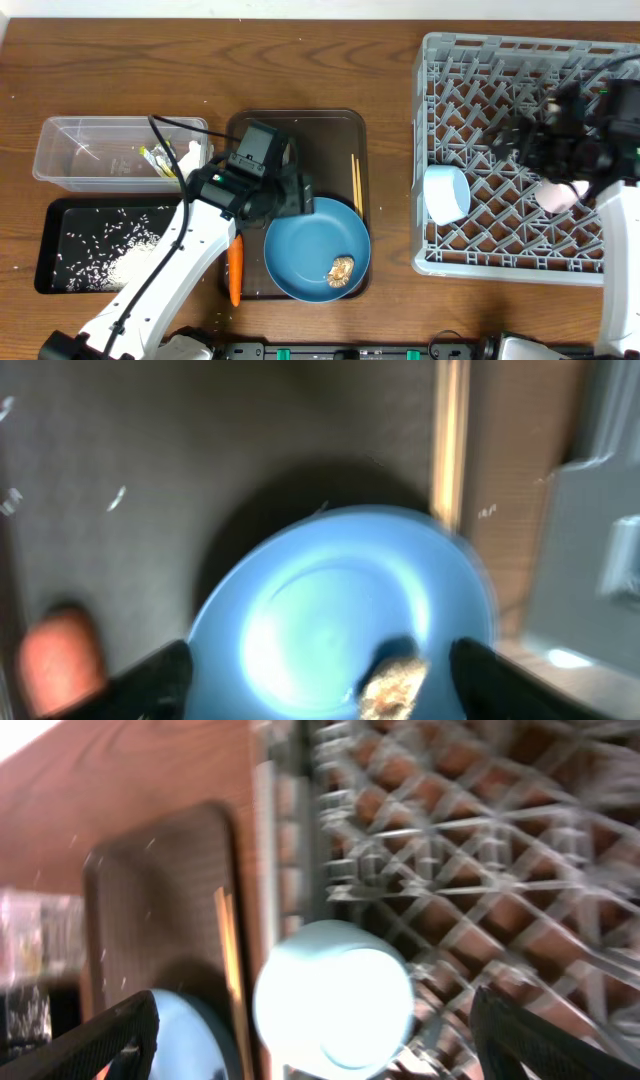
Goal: Sort waste into correct bins and load items into the dishwasher rack
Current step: 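Reach the left gripper to the blue plate and grasp its rim, then lift the blue plate and carry it over the black tray, then tip the blue plate to drop the food onto the black tray, then carry the blue plate with the left gripper to the rack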
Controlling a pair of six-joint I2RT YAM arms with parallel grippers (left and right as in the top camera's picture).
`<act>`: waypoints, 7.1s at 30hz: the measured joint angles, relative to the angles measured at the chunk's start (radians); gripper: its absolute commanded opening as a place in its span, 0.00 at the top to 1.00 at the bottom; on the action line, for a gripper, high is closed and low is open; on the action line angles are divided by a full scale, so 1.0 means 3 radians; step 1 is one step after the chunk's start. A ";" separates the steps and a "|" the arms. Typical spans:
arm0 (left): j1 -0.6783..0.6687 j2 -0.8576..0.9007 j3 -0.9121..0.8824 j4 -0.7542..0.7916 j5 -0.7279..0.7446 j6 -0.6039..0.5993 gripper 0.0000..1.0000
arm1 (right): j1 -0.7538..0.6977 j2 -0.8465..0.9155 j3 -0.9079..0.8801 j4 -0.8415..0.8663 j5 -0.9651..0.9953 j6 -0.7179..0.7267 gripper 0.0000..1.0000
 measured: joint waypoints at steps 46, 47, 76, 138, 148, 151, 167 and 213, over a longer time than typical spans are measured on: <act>-0.2102 0.1251 -0.0045 -0.0088 0.0005 0.1045 0.60 | 0.0708 0.0000 0.0000 0.0298 0.0799 0.0427 0.01; -0.2102 0.1273 -0.0045 -0.0098 0.0006 0.1072 0.62 | 0.0708 0.0000 0.0000 0.0298 0.0800 0.0427 0.01; -0.1170 0.1296 0.0013 0.0408 -0.0170 0.0865 0.67 | 0.0708 0.0000 0.0000 0.0272 0.0846 0.0430 0.01; -0.0504 -0.0173 0.0955 -0.0036 -0.0609 0.0159 0.94 | 0.0636 0.0000 0.0000 0.0273 0.0848 0.0462 0.01; 0.1511 -0.1058 0.0955 -0.0551 0.0361 0.0179 0.94 | 0.0636 0.0000 0.0000 0.0273 0.0848 0.0465 0.01; 0.2145 -0.1124 0.0937 -0.0685 0.0698 0.0361 0.94 | 0.0636 0.0000 0.0000 0.0273 0.0847 0.0476 0.01; 0.5046 -0.1025 -0.0521 -0.0427 0.3394 0.1864 0.94 | 0.0636 0.0000 0.0000 0.0268 0.0846 0.0543 0.01; 0.0942 0.0272 -0.0443 0.6167 0.2241 -0.1475 0.94 | -0.0443 -0.0567 0.0051 0.0212 0.0548 0.0748 0.01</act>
